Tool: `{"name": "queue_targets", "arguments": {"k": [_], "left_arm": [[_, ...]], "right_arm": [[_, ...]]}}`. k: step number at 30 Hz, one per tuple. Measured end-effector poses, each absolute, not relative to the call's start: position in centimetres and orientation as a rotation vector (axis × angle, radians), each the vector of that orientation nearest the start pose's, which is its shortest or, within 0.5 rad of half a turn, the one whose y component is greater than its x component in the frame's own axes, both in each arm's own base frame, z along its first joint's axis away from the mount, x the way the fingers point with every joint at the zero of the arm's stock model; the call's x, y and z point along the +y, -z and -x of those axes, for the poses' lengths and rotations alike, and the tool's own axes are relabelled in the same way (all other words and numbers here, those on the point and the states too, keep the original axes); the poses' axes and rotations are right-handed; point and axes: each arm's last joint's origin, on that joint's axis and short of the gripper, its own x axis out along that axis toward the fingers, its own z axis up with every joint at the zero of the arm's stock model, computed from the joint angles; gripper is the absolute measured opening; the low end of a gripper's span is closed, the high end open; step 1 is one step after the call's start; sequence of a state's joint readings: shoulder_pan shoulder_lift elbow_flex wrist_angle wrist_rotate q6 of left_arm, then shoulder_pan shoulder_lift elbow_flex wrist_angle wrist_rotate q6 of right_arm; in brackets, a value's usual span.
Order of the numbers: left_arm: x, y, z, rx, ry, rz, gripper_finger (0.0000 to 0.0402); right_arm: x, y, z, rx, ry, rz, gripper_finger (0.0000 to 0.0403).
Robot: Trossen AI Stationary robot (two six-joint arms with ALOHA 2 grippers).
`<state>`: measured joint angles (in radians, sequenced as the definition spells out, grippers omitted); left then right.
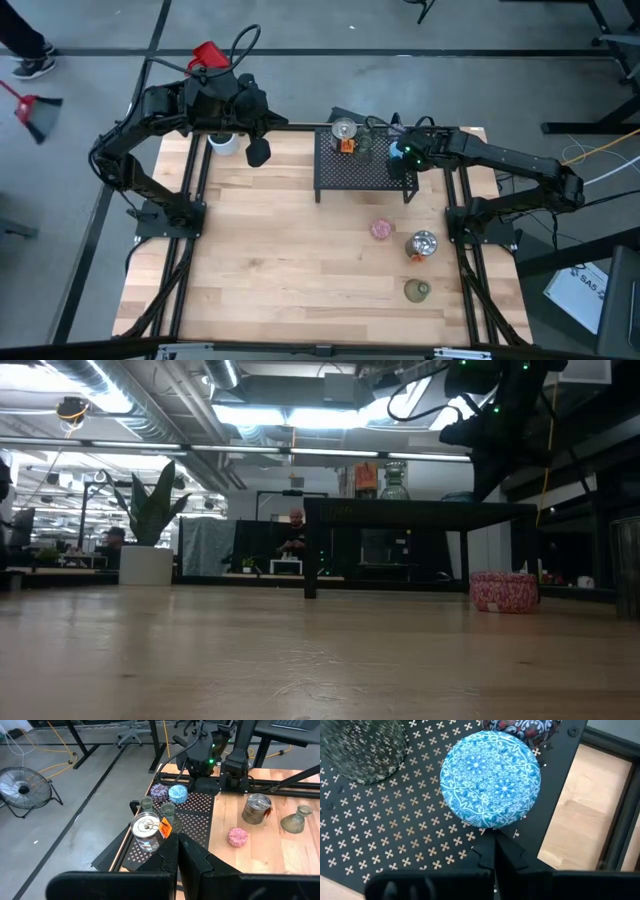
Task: Pick & Place candle stick holders
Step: Put the blue scented candle on the shelf align with the red scented candle, then adjust the green vase candle holder on the shelf
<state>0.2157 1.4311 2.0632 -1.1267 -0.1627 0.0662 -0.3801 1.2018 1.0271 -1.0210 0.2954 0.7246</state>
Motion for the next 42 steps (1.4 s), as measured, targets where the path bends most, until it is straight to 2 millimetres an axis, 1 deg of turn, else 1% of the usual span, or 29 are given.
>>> {"name": "queue_targets", "arguments": {"k": [5, 8, 11, 20, 23, 26, 29, 34, 40, 42], "left_arm": [[5.4, -51.2, -22.4, 0.509, -0.354, -0.051, 0.0002], [5.4, -51.2, -22.4, 0.509, -0.354, -0.051, 0.0002], [5.4, -51.2, -22.4, 0.509, -0.354, -0.051, 0.0002], [5.4, -51.2, -22.4, 0.509, -0.354, -0.051, 0.0002], [5.4, -51.2, -22.4, 0.509, -0.354, -0.051, 0.0002], [5.4, -51.2, -22.4, 0.509, -0.354, -0.051, 0.0002], [5.4, -51.2, -22.4, 0.509, -0.354, -0.051, 0.0002], [5.4, -51.2, -22.4, 0.509, -0.355, -0.051, 0.0002], [5.4, -51.2, -22.4, 0.511, -0.352, -0.059, 0.0002], [5.4, -51.2, -22.4, 0.514, -0.348, -0.075, 0.0002]], "right_arm": [[-8.5, -27.7, -19.3, 0.968, 0.976, -0.677, 0.0], [-8.3, -27.7, -19.3, 0.987, 0.907, -0.719, 0.0], [-7.8, -28.0, -19.3, 1.003, 0.825, -0.715, 0.0], [-5.8, -31.1, -18.9, 0.957, 0.551, -0.633, 0.0], [-5.3, -32.0, -18.7, 0.916, 0.524, -0.616, 0.0], [-5.0, -32.4, -18.5, 0.884, 0.516, -0.618, 0.0], [-5.0, -32.4, -18.4, 0.882, 0.512, -0.649, 0.0], [-4.8, -32.4, -18.6, 0.898, 0.427, -0.665, 0.0], [-4.8, -32.4, -18.6, 0.897, 0.413, -0.669, 0.0], [-4.7, -32.4, -18.7, 0.903, 0.384, -0.673, 0.0]]}}
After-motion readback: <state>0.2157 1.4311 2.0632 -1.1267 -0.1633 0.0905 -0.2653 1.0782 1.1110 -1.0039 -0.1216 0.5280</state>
